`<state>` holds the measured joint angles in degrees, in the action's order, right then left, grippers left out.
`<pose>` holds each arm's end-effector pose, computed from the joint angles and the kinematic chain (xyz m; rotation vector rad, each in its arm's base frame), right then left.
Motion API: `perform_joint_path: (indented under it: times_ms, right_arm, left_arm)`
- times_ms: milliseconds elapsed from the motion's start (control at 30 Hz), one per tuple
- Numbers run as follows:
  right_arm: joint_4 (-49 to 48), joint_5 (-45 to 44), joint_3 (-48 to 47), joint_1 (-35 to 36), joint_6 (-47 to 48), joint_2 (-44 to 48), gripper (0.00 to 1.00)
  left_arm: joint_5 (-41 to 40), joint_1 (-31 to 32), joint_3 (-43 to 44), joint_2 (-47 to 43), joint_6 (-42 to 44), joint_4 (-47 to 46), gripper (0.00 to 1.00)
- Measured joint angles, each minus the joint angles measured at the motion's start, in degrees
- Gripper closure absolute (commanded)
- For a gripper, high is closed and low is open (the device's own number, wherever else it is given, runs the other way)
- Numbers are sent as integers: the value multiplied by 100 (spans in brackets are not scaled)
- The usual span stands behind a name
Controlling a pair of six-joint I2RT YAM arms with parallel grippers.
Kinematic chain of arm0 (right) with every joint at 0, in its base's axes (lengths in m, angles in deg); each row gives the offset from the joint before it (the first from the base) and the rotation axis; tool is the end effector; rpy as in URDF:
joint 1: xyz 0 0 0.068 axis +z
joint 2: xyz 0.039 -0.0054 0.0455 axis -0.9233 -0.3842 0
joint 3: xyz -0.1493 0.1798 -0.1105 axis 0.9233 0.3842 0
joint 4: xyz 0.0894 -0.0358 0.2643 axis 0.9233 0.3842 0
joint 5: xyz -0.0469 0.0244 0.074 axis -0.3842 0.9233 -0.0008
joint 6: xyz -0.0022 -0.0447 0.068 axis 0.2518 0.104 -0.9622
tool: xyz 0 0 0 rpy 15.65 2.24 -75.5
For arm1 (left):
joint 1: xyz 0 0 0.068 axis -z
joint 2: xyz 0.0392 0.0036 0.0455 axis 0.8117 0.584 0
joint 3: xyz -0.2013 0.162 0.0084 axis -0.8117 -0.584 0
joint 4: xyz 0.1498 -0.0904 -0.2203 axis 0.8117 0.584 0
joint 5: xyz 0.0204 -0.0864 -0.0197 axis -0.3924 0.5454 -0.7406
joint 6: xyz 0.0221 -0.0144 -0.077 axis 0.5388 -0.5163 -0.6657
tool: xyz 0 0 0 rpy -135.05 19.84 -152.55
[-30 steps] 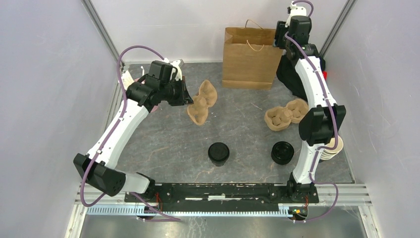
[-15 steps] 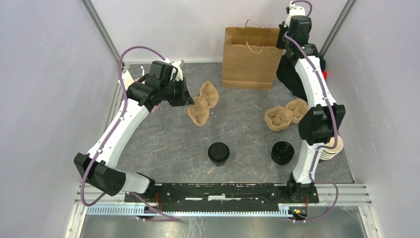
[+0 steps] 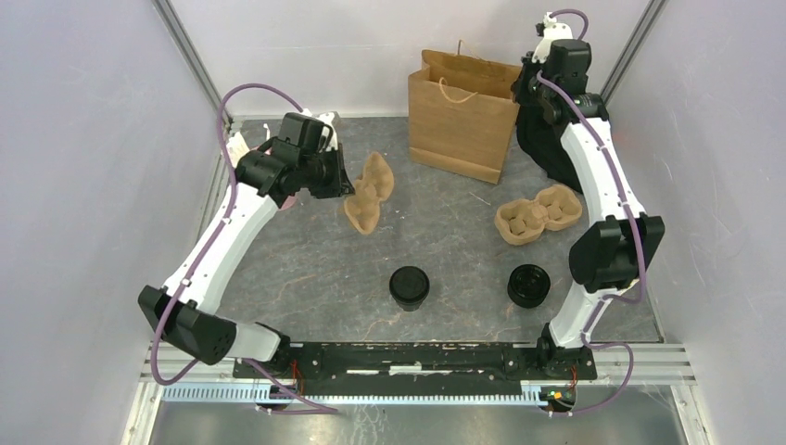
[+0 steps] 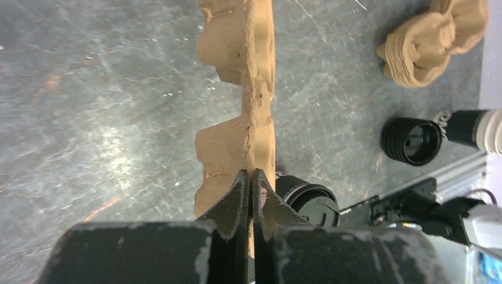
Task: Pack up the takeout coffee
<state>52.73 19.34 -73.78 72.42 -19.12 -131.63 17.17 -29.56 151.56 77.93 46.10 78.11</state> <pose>0.4785 0.0464 0.3868 0.0549 1.9353 0.2427 0.2962 -0.1490 0.3466 0.0975 2.4534 -0.5839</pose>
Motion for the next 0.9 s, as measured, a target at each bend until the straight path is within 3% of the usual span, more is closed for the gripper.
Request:
perform_joint_path:
  times_ms: [400,667,900]
  right_arm:
    - [365,1082,831,890,-138,778,100]
    - [278,1585,1843,1578,-96,1591,100]
    - [208,1700,2496,1622,-85,2216,100]
  left_arm:
    - [-1460,-22,815,-765,-52,94,98]
    - [-1967,-22,1755,-1040,-52,-168,98]
    - [-2105,-22,1814,-1484,-50,-398,98]
